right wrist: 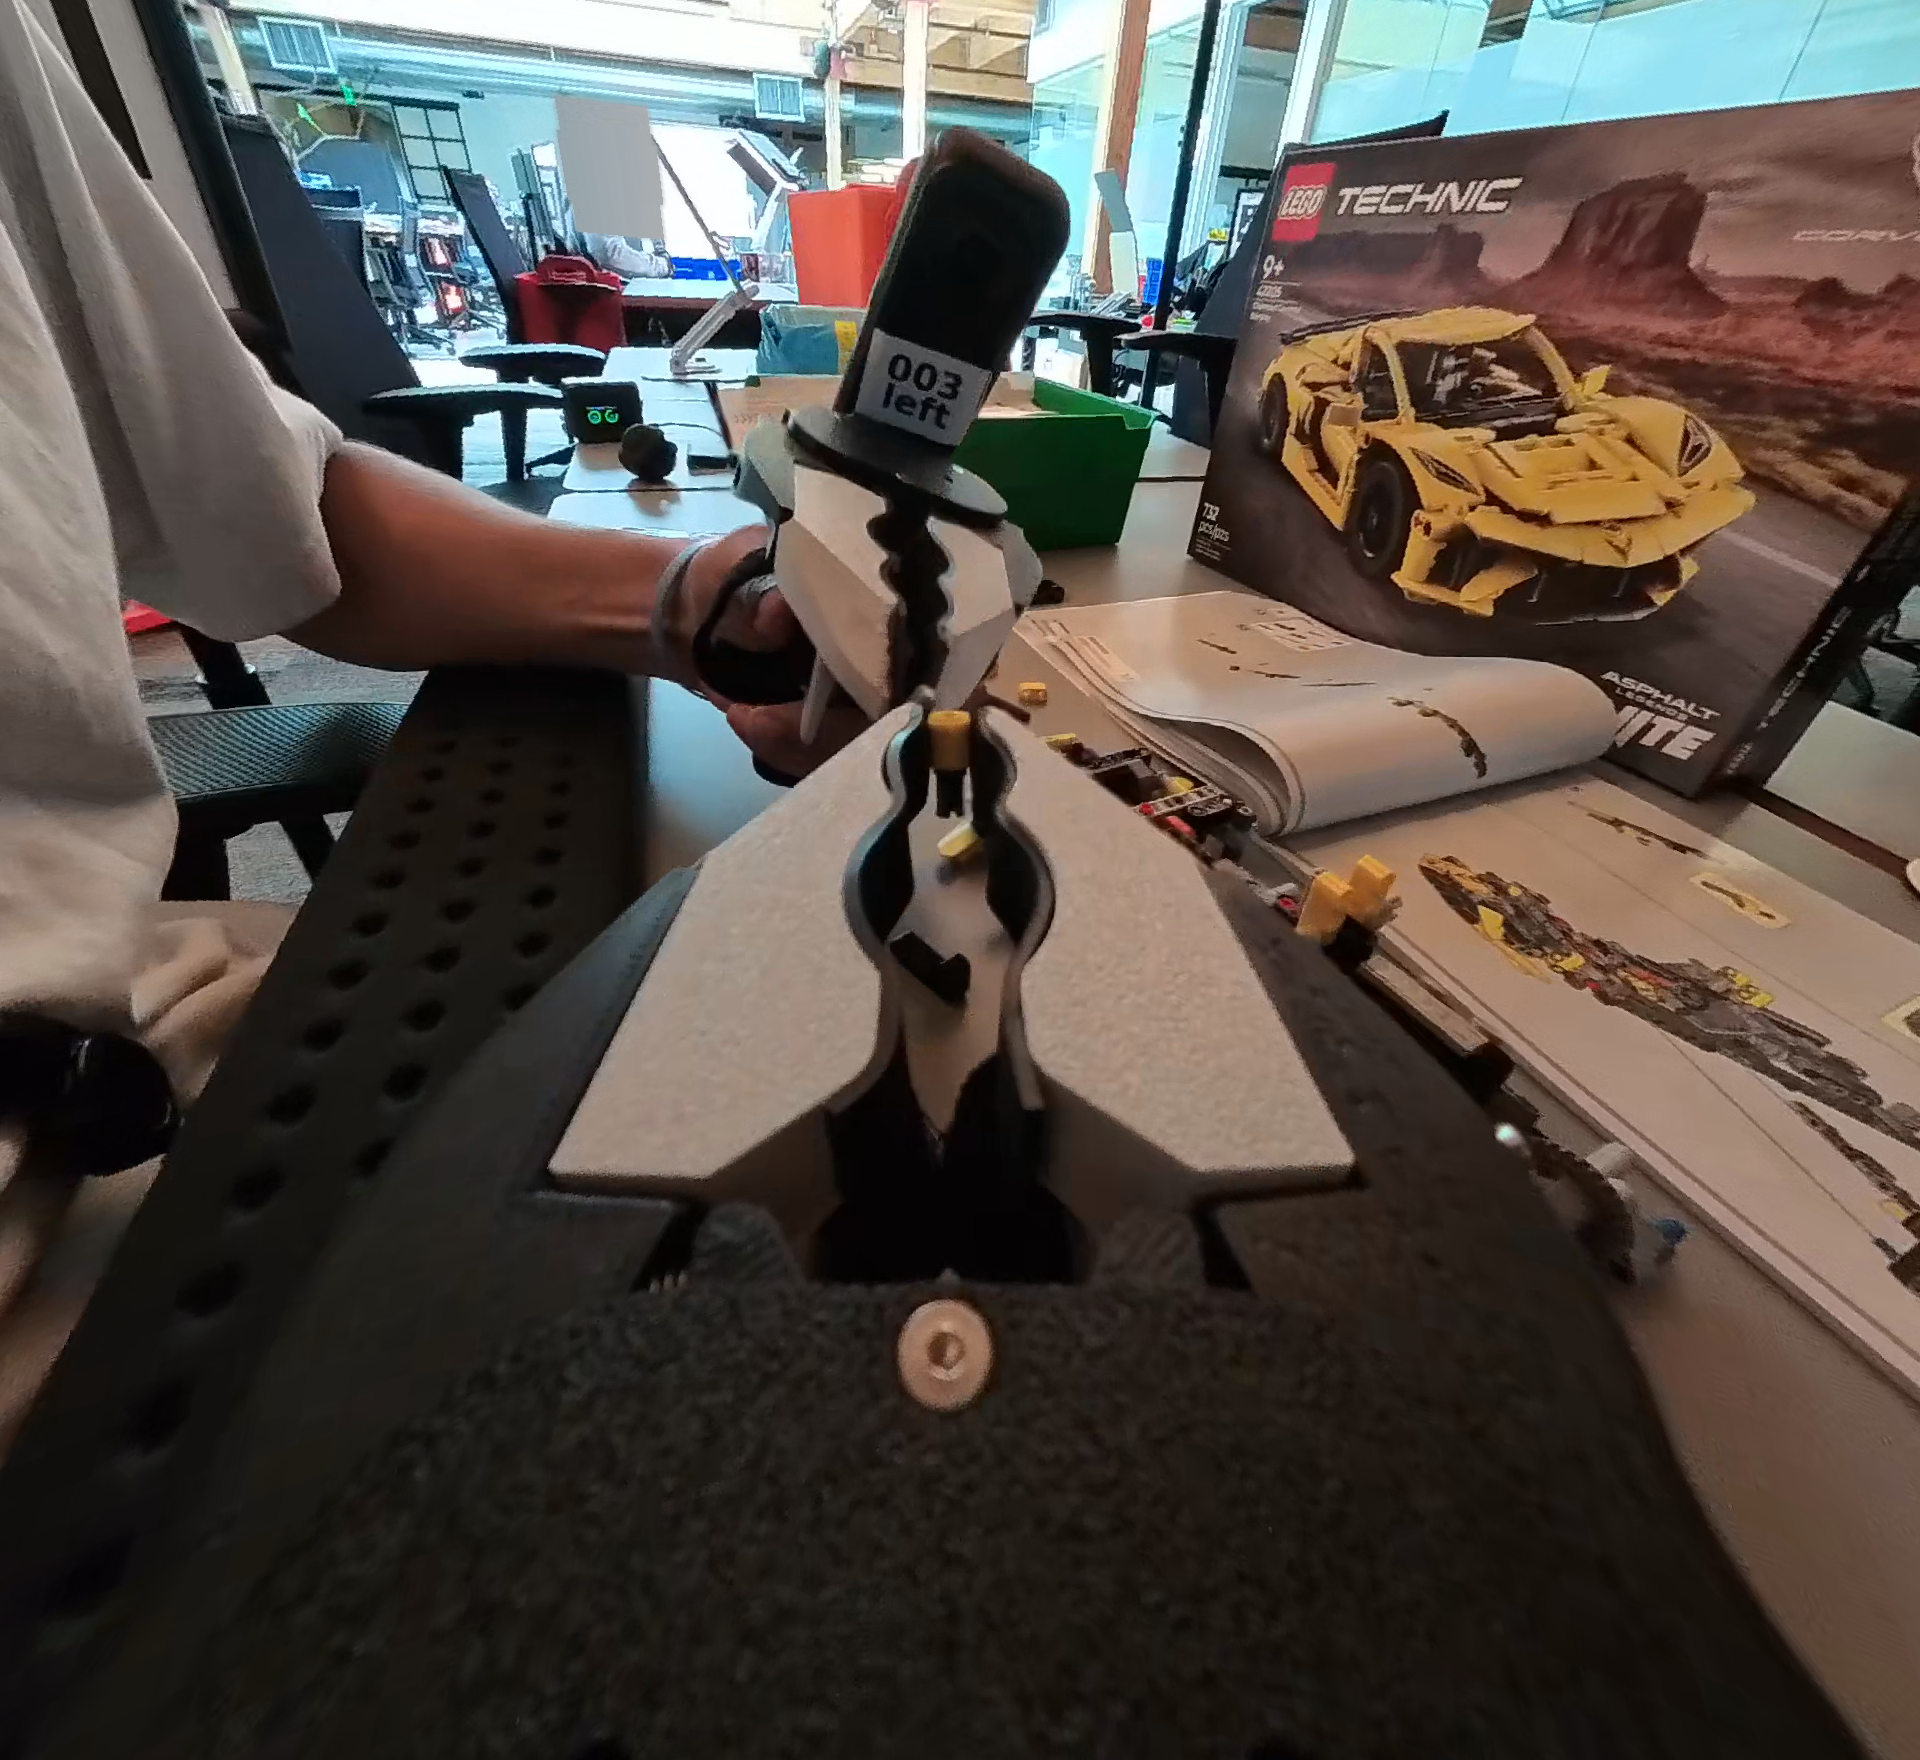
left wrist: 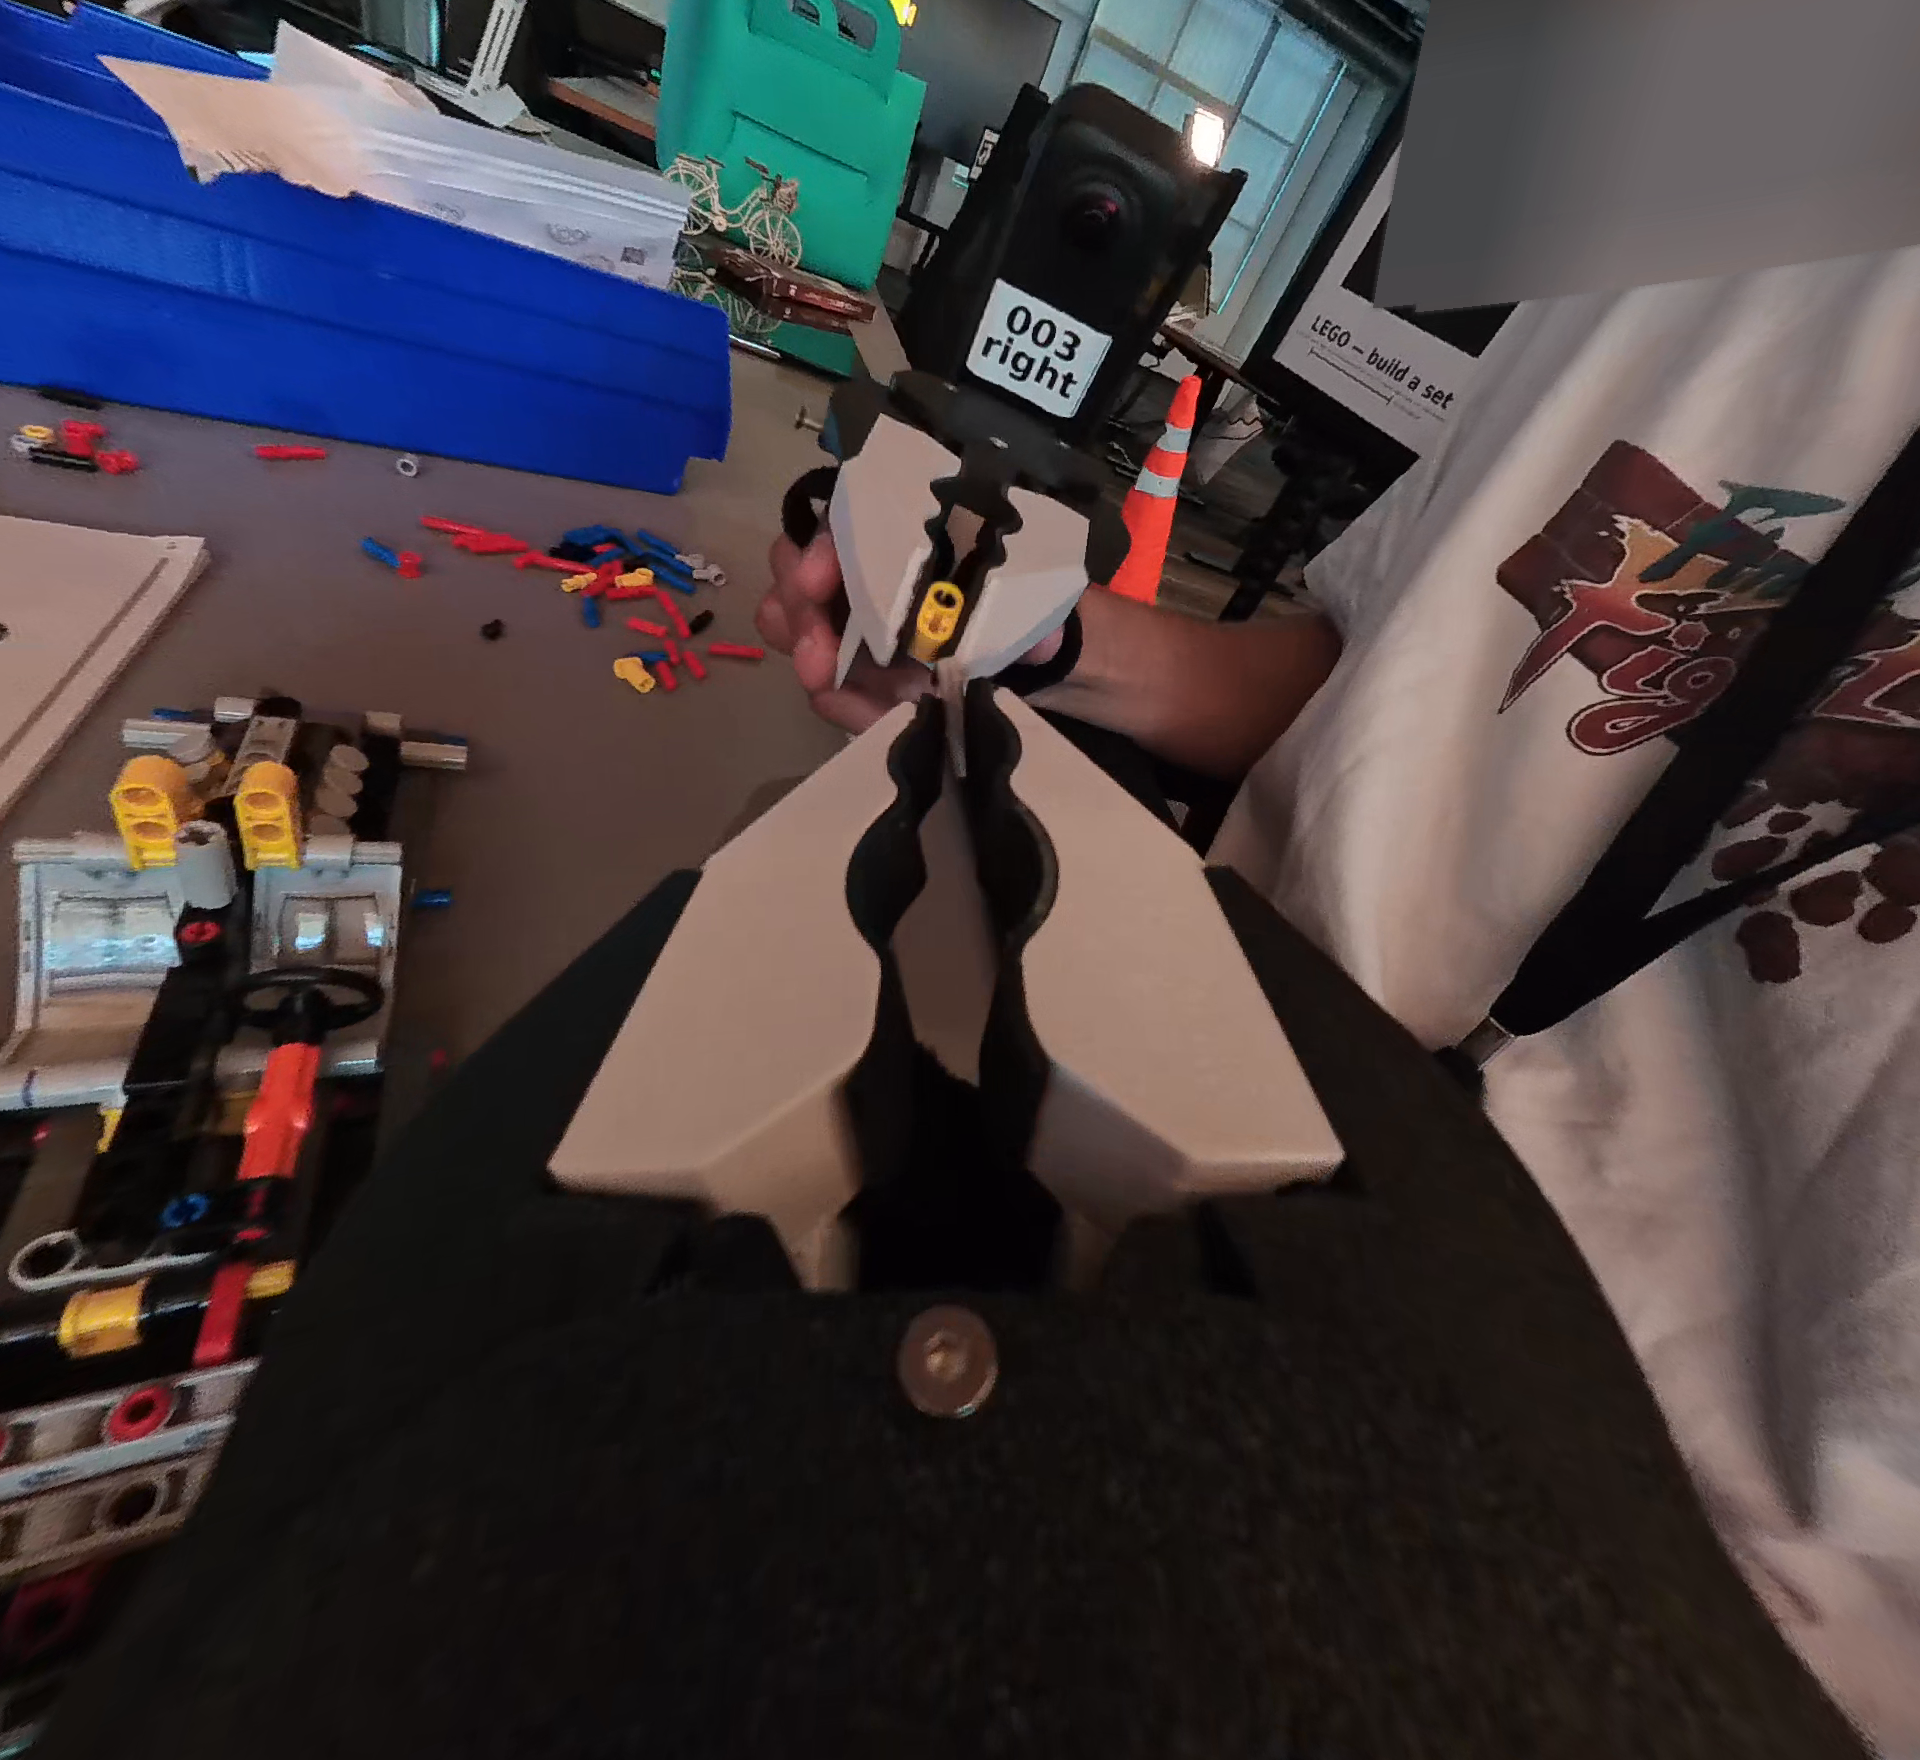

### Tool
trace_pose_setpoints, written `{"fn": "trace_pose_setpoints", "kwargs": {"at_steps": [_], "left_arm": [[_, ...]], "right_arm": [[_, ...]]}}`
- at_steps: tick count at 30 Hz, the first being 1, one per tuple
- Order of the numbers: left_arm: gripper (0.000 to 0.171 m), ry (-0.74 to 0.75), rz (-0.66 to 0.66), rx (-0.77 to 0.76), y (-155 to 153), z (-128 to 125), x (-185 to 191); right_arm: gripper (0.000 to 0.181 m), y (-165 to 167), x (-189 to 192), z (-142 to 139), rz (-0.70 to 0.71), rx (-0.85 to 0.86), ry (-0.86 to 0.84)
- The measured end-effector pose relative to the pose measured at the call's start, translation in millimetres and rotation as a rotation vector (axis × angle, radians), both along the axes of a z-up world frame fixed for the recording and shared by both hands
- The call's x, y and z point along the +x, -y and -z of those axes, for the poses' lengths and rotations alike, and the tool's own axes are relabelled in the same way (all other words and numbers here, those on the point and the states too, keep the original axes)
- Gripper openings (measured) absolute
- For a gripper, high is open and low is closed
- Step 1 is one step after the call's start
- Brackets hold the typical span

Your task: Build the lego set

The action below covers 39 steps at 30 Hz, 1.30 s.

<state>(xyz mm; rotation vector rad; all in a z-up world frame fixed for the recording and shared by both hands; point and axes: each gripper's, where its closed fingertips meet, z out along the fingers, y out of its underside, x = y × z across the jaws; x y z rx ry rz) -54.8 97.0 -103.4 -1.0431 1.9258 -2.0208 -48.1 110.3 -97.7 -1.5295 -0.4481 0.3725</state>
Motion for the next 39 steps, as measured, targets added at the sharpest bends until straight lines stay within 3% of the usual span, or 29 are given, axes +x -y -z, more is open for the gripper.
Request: {"fn": "trace_pose_setpoints", "kwargs": {"at_steps": [14, 18, 29, 35, 39], "left_arm": [[0.000, -0.062, 0.048, 0.053, 11, 16, -3], [0.000, -0.046, 0.028, 0.039, 3, 11, -3], [0.002, -0.038, 0.033, 0.143, 8, 22, -5], [0.002, 0.086, -0.144, 0.215, -17, 2, 6], [0.002, 0.157, -0.180, 0.327, -17, 1, 5]], "right_arm": [[0.006, -1, -5, 12, -0.017, -0.041, 0.051], [0.006, 3, 1, 2, -0.035, -0.024, -0.030], [0.006, 1, -10, 17, -0.052, -0.066, 0.052], [0.006, -4, 12, 14, 0.076, -0.048, 0.090], [0.006, -7, 3, 27, 0.044, -0.099, 0.137]]}}
